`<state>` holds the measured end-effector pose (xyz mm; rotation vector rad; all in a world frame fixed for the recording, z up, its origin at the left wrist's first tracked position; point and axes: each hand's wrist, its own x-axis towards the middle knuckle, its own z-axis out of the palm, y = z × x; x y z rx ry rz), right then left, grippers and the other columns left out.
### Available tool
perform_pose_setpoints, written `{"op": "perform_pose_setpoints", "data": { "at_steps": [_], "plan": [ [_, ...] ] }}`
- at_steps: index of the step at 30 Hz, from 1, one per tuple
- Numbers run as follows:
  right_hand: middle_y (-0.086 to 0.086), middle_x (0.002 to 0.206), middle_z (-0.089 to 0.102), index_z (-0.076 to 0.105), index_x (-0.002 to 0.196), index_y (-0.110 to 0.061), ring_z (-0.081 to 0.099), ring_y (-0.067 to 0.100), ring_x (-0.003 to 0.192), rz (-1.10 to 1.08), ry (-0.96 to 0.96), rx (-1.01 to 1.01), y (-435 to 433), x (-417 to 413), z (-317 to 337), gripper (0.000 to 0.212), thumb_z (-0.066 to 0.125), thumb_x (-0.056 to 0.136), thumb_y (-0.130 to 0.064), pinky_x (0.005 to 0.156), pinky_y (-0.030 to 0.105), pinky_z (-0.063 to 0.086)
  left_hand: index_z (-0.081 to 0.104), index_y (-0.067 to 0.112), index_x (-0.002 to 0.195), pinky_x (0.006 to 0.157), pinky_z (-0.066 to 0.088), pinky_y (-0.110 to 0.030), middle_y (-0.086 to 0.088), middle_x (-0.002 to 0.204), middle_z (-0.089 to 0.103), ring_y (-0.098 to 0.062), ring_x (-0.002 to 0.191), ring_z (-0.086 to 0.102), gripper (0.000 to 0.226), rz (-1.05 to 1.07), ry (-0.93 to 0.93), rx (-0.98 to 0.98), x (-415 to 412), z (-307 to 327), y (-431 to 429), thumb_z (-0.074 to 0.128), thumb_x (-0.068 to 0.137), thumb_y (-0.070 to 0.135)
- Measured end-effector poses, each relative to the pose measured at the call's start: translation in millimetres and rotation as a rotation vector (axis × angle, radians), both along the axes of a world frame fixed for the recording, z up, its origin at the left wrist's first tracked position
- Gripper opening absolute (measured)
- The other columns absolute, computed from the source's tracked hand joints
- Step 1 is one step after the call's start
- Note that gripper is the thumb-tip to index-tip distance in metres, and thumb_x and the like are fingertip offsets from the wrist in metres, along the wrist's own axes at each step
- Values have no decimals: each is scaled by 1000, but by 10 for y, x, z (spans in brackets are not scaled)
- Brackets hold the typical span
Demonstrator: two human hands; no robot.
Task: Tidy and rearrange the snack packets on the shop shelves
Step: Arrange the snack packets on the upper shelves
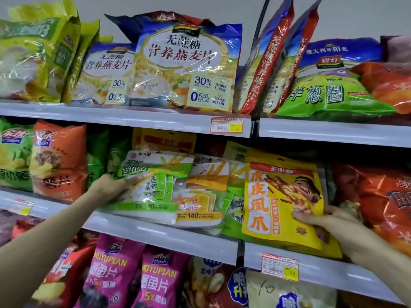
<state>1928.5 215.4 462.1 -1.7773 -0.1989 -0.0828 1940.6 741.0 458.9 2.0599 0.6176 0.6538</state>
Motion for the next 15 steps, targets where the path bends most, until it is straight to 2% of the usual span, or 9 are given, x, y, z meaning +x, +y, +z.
{"op": "perform_pose_setpoints", "data": {
  "at_steps": [2, 4, 6, 7, 9, 12, 15],
  "plan": [
    [13, 91, 80, 69, 102, -10, 78, 34, 83, -5, -33, 9, 37, -42, 14, 76, 107, 39, -29, 79, 42, 60, 70, 3, 81, 84, 52, -40, -18, 93, 71, -34, 90, 68, 87, 7, -14, -24, -15, 18, 29, 80, 51, 85],
    [9, 80, 80, 64, 91, -14, 77, 30, 75, -31, -99, 67, 82, -112, 33, 50, 97, 54, -17, 73, 40, 57, 68, 2, 95, 93, 52, -43, -19, 110, 68, -37, 103, 65, 96, -15, -57, -92, -27, 49, 22, 91, 41, 78],
    [7, 75, 79, 61, 87, -19, 76, 26, 67, -58, -154, 120, 98, -124, 23, 42, 92, 60, -13, 63, 36, 57, 67, -5, 110, 92, 51, -42, -18, 117, 68, -35, 104, 64, 97, -42, -132, -207, -27, 95, -5, 96, 49, 65],
    [6, 75, 79, 61, 87, -21, 77, 24, 65, -70, -168, 136, 105, -131, 13, 42, 92, 61, -13, 57, 32, 58, 66, -5, 114, 90, 49, -41, -18, 119, 67, -33, 101, 63, 88, -58, -181, -255, -17, 119, -21, 97, 59, 56],
    [3, 77, 80, 63, 91, -24, 77, 20, 65, -70, -182, 152, 103, -137, -8, 46, 94, 58, -15, 49, 26, 57, 63, -5, 118, 88, 46, -39, -19, 119, 65, -31, 96, 60, 70, -63, -250, -312, 35, 164, -39, 94, 74, 40],
    [6, 90, 81, 66, 109, -22, 79, 25, 78, -73, -181, 129, 91, -116, -38, 84, 106, 36, -31, 59, 30, 61, 61, -5, 124, 88, 45, -37, -17, 114, 61, -31, 90, 60, 56, -92, -313, -344, 98, 207, -74, 87, 86, 28],
    [3, 90, 81, 63, 112, -24, 79, 25, 78, -109, -196, 160, 94, -126, -45, 107, 102, 14, -45, 64, 34, 60, 67, -6, 114, 92, 54, -45, -19, 115, 70, -34, 98, 68, 47, -127, -356, -366, 116, 277, -69, 85, 88, 28]
  ]
}}
